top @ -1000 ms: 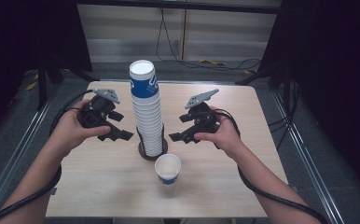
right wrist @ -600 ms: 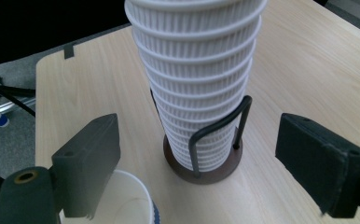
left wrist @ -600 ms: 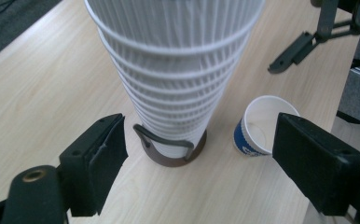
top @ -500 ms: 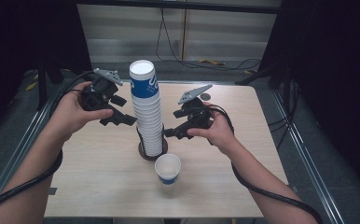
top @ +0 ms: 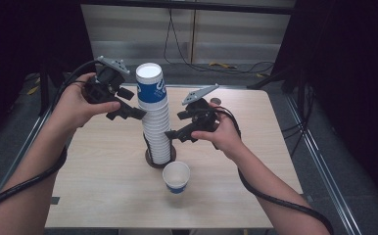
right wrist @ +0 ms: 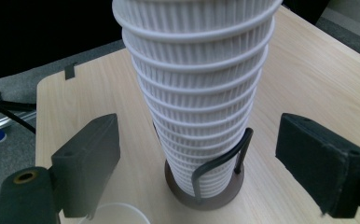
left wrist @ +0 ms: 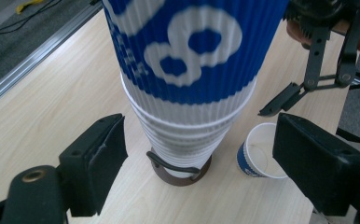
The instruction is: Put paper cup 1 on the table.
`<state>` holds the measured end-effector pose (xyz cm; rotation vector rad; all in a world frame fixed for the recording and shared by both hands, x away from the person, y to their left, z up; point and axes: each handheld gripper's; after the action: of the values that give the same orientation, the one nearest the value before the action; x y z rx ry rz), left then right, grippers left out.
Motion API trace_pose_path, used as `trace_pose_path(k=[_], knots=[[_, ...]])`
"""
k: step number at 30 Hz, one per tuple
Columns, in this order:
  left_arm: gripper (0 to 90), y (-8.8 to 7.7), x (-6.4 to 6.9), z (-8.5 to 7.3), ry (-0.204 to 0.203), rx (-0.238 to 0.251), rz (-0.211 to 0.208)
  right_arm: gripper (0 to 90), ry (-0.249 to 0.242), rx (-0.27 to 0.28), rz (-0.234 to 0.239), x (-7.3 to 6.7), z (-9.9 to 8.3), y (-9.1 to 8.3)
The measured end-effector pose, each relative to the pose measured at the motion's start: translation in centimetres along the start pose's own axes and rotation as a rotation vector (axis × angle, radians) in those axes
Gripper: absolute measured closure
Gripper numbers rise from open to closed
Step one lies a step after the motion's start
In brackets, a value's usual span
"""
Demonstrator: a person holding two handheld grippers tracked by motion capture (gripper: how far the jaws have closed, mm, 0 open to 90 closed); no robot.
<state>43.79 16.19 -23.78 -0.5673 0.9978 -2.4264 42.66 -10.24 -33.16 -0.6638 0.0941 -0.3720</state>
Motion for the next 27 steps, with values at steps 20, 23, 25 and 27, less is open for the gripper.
trace_pose_path(k=[20, 23, 25, 27], knots=[[16.4, 0.3, 0.2, 2.9, -0.009, 0.038, 0.018, 12.5, -0.004, 0.009, -0.031, 0.4, 1.6, 0.2], [16.4, 0.5, 0.3, 3.3, 0.001, 0.031, 0.027, 12.5, -0.005, 0.016, -0.035, 0.6, 1.7, 0.2], [16.4, 0.7, 0.3, 3.5, 0.005, 0.038, 0.017, 12.3, -0.004, 0.02, -0.029, 0.7, 1.8, 0.3], [16.4, 0.9, 0.2, 3.6, 0.005, 0.032, 0.018, 12.3, -0.006, 0.021, -0.033, 0.7, 1.9, 0.3]])
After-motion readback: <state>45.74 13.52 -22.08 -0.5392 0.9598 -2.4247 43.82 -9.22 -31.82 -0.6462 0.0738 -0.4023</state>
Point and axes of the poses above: each handheld gripper's, and its own axes: y roughly forward along the jaws, z roughly out of its top, x roughly to its right, and after that the axes turned 11 degrees about -y, right-handed
